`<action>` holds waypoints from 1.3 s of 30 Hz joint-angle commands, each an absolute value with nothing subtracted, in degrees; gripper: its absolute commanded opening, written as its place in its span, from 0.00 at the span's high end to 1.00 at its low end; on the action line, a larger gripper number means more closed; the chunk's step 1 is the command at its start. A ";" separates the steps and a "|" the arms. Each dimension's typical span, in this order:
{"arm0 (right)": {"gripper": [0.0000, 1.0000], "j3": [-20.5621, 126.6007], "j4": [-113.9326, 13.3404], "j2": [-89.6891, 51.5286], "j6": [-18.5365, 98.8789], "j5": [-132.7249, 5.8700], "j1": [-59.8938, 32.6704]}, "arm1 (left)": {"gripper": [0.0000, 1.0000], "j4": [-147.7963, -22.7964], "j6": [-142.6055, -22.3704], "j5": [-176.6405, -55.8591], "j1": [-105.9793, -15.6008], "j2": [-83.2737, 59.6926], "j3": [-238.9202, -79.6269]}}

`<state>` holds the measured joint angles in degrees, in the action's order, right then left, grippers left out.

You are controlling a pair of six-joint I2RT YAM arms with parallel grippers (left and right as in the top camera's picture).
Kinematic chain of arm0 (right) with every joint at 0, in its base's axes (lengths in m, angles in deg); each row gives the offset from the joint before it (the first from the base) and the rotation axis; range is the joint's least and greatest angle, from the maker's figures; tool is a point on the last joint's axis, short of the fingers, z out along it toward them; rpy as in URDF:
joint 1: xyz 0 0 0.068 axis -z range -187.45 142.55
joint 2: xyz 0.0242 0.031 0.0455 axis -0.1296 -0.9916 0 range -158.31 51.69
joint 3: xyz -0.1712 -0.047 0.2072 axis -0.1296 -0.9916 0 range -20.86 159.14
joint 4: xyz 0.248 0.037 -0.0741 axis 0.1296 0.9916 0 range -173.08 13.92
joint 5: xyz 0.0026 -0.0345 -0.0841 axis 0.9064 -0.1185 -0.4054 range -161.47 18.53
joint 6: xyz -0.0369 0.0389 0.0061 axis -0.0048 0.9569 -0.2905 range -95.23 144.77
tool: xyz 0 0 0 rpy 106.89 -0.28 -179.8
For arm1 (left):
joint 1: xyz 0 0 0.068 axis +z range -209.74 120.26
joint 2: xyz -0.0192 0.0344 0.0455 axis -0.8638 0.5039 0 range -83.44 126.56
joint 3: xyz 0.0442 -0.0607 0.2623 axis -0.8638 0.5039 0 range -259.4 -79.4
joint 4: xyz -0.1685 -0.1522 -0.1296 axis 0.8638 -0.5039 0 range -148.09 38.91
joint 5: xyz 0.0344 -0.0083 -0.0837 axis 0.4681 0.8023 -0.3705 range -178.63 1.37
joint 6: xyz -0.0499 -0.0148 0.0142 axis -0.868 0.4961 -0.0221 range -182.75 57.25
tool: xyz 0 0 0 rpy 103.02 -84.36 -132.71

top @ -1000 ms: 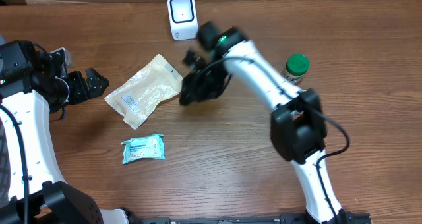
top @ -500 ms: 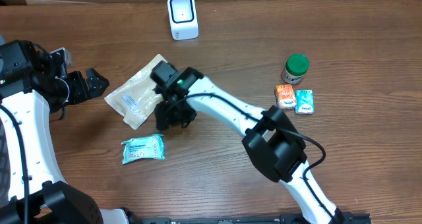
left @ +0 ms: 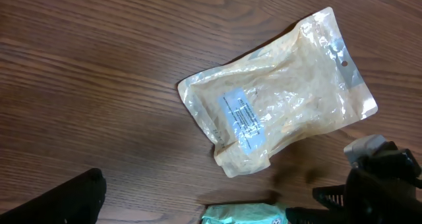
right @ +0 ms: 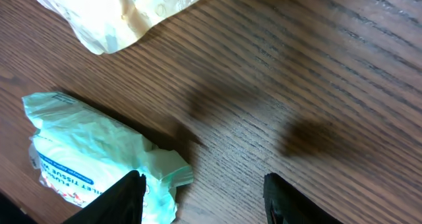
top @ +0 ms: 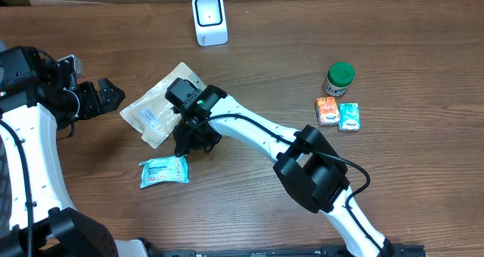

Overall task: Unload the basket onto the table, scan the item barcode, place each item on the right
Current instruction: 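Lower the right gripper onto the wipes packet and close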

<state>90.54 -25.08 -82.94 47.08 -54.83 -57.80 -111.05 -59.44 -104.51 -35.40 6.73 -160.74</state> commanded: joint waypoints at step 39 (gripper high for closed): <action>0.36 86.21 -31.18 -81.95 42.51 -43.35 -59.74 | 0.01 -110.86 -59.99 -104.75 -35.77 6.27 -160.87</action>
